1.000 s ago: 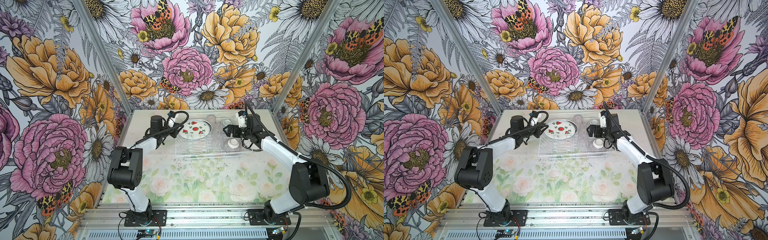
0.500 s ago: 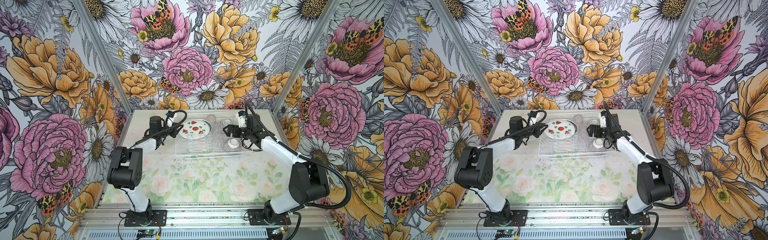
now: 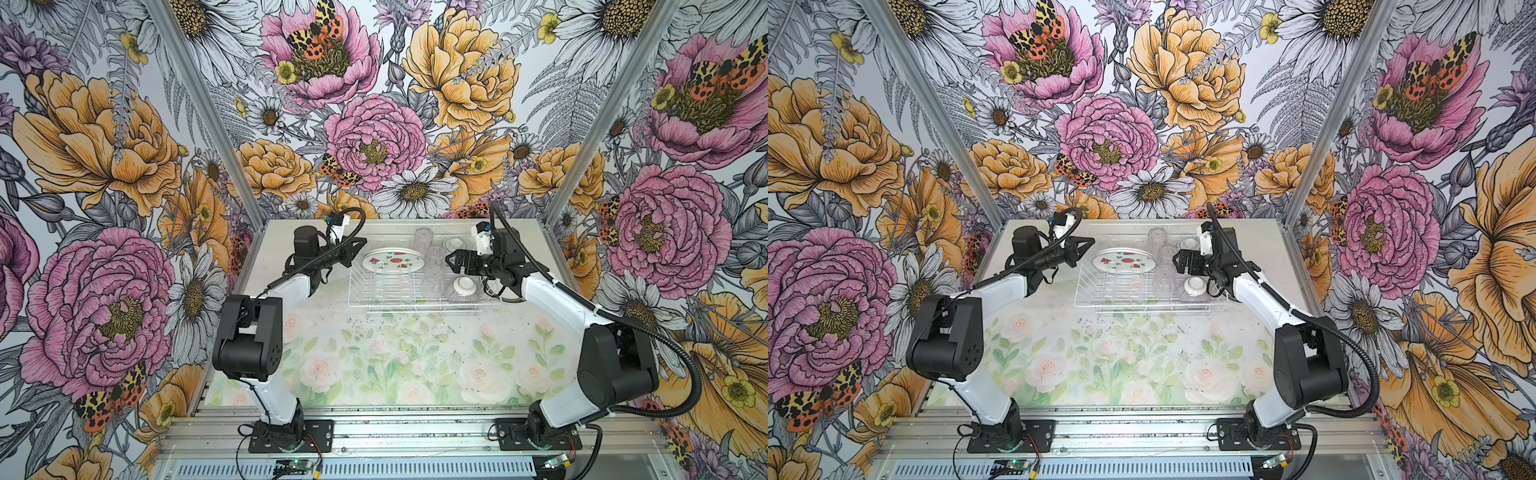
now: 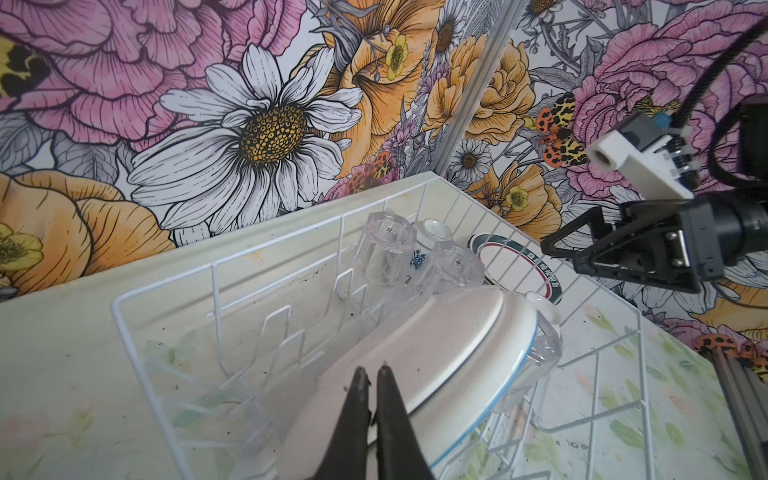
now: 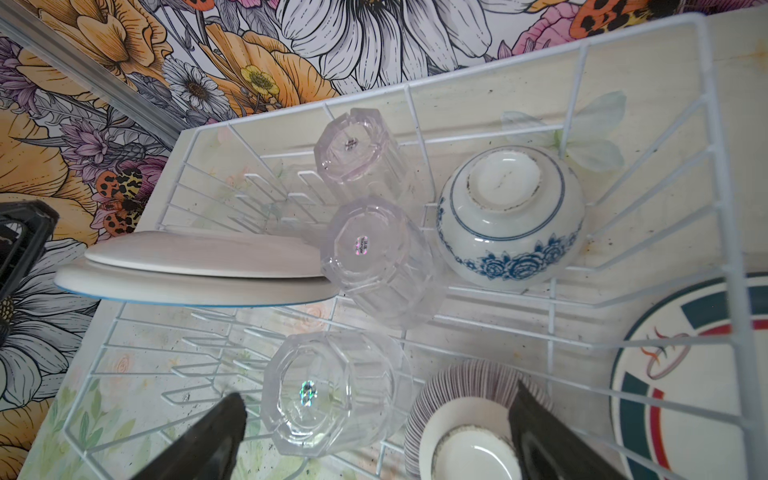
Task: Unload the mixed dishes from the dish rack
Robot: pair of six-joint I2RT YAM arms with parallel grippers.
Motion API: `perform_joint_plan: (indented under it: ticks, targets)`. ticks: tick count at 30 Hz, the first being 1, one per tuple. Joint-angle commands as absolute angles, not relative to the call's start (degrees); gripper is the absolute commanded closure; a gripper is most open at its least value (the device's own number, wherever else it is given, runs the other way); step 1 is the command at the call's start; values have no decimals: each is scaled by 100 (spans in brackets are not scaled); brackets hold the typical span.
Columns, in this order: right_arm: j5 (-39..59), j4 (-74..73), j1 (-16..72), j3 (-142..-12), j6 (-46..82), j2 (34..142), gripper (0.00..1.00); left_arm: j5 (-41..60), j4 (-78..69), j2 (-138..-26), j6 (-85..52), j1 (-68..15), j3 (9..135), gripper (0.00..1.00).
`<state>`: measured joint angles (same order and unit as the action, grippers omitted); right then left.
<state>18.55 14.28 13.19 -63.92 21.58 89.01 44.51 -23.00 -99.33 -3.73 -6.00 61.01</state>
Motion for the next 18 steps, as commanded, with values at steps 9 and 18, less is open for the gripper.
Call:
perform_joint_plan:
  ticks: [9,18]
  targets:
    - [2030,1336,1493,-6613,2003,8902,0,3951,-1095,-9587,385,-1050,6350,67]
    - [2033,1477,2150,-7324,860,9295,3,2475,-263,-9211,407,-1725,6242,37]
